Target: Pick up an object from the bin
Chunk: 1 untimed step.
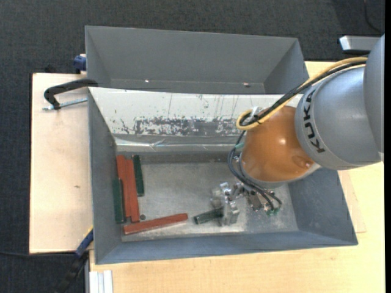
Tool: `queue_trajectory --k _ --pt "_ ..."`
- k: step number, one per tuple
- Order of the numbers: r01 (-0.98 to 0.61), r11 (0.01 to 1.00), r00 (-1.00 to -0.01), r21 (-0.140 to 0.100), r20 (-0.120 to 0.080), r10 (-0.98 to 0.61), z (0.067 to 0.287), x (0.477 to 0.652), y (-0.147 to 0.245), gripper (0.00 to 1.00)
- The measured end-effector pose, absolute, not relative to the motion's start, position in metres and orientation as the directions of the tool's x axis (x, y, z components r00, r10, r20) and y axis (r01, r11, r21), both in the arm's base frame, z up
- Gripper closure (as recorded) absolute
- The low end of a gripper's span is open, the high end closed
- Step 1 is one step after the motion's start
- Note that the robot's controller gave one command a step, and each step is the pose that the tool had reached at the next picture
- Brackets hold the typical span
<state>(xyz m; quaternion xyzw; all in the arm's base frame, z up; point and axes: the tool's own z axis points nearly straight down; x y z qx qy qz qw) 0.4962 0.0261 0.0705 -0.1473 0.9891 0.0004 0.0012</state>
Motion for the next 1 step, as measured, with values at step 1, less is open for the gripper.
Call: queue_trajectory --k 1 --pt "-0.291 0.957 -0.957 0.000 -0.002 -0.291 0.0705 0.4962 0.0262 1.00"
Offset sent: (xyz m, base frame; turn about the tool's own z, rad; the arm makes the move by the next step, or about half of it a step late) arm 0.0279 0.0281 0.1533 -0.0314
